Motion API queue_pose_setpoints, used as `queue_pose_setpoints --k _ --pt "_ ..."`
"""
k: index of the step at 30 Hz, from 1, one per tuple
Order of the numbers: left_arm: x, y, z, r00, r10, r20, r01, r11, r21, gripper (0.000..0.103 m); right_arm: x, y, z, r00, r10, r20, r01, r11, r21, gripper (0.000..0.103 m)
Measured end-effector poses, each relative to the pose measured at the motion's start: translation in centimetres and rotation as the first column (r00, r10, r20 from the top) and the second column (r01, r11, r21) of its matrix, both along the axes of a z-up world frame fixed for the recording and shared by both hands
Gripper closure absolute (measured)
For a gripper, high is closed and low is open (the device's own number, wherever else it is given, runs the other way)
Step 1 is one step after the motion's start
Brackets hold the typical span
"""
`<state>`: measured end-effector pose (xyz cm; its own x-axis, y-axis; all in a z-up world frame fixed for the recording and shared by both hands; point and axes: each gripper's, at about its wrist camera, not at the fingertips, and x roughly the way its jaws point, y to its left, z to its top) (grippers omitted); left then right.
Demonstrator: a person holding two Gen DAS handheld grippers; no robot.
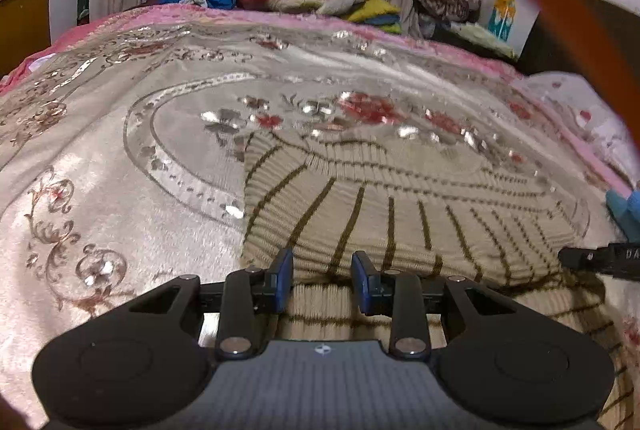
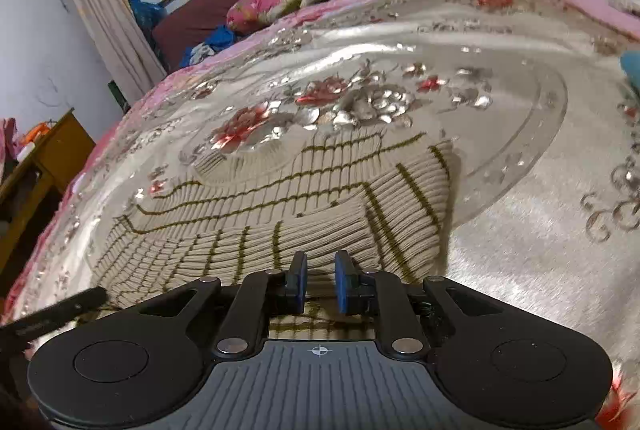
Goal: Fold small clothes
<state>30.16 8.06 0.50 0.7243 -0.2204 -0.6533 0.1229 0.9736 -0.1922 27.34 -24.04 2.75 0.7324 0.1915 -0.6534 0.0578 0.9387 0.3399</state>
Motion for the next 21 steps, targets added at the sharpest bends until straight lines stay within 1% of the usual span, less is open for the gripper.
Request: queue_pose_setpoints --k 2,3,5,10,14,19,21 --pt "-0.4 0.0 0.1 1.0 -0.006 -0.004 0.006 1.0 0.011 0.066 0.4 -0.1 -0.4 0.999 -0.004 -0.045 0.004 1.0 0.003 0.087" --pt "-0.8 0.1 0.2 1.0 -0.007 -0.005 0.007 1.0 0.011 0.066 0.3 -0.1 -0.3 0.999 -0.007 -0.049 0.007 1.0 0.008 0.087" --pt "-1.6 0.4 0.4 1.0 -0.004 -0.004 0.004 1.0 0.011 0.066 -0.2 -0.1 0.2 0.999 -0.003 -0.044 0.004 1.0 0.012 0.084" --pt "-4.0 1.8 0.6 1.0 0.018 -0.017 -0.018 1.0 -0.006 0.066 -2.5 -0.1 1.6 0.999 0.027 -0.02 -0.027 0.999 0.018 0.082" --pt "-6.6 2.6 0.6 0.999 0.026 -0.022 -0.026 1.0 0.003 0.066 -5.8 -0.3 2.3 0.999 0.049 -0.023 -0.049 0.998 0.031 0.082" --pt "-10.0 3.5 0.4 0.999 0.01 -0.047 -0.011 1.0 -0.02 0.066 -10.6 -1.2 2.9 0.998 0.058 -0.021 -0.057 0.997 0.053 0.081" --pt "-11.3 3.5 0.1 0.998 -0.004 -0.056 0.003 1.0 -0.014 0.066 -12.7 -1.8 3.1 0.998 0.05 -0.032 -0.048 0.996 0.075 0.077"
